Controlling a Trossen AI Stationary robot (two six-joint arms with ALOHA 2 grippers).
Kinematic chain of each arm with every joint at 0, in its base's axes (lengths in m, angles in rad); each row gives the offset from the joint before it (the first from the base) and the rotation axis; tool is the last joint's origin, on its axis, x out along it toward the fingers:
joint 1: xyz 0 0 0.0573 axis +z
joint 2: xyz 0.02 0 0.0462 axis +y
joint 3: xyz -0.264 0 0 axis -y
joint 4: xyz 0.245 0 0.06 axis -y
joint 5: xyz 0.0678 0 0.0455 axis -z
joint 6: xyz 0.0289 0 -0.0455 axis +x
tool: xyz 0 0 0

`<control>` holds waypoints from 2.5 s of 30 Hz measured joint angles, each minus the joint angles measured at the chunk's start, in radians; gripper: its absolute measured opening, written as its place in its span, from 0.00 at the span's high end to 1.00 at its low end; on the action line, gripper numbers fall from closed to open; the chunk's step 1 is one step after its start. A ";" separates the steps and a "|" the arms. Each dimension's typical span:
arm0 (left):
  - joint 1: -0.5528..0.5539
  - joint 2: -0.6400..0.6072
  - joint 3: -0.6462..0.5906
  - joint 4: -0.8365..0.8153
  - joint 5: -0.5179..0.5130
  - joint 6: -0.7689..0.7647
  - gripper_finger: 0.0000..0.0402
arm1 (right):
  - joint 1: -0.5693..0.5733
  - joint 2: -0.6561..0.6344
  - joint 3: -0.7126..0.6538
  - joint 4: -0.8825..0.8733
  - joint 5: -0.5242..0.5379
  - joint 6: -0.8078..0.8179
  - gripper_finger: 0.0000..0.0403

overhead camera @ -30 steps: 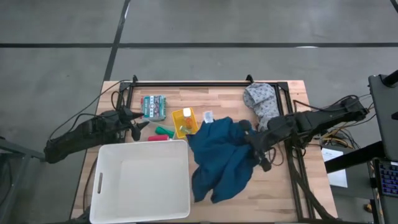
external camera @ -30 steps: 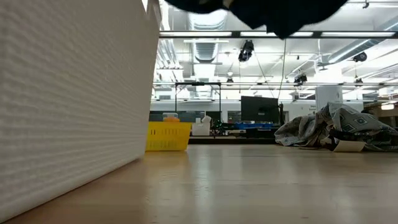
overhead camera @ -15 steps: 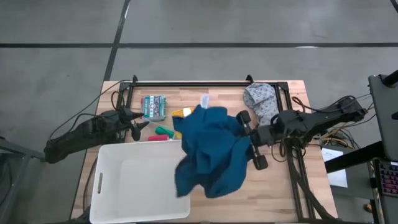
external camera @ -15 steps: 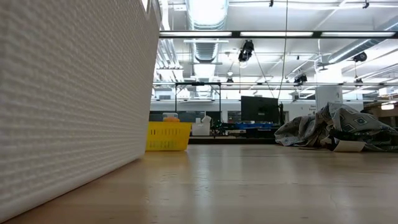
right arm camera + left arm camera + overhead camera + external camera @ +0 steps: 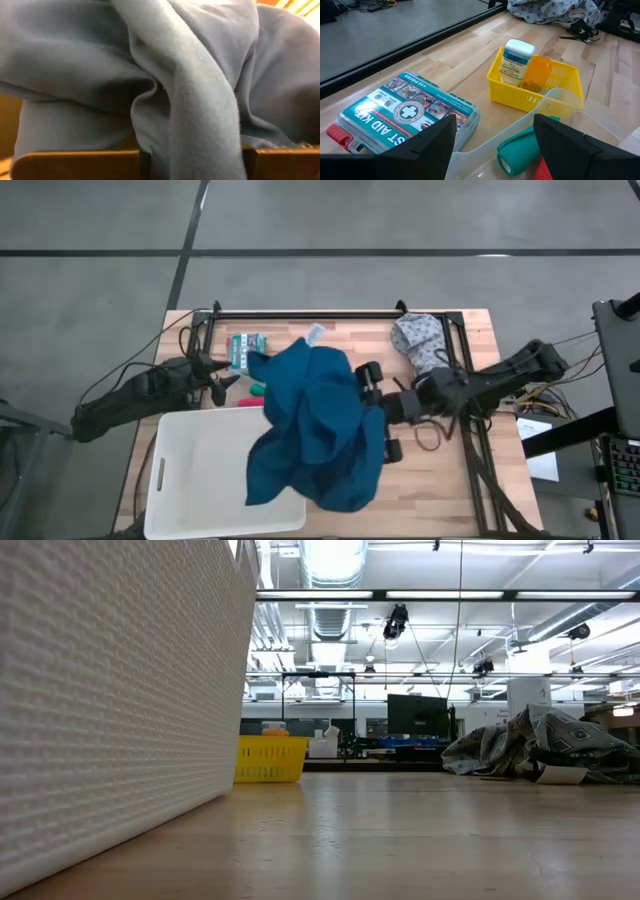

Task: Pick & place medical supplies in basket/bin
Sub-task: Put the blue patient gown into the white bin

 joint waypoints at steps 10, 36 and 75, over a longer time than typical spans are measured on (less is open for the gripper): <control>0.000 0.000 0.000 -0.001 0.000 0.000 0.32 | 0.000 0.250 0.237 -0.011 -0.013 -0.056 0.87; 0.000 0.000 0.000 0.000 0.000 0.000 0.32 | -0.004 0.739 0.668 -0.233 -0.008 0.088 0.87; 0.000 0.000 0.000 0.000 0.000 0.000 0.32 | -0.014 0.745 0.698 -0.610 -0.026 0.151 0.62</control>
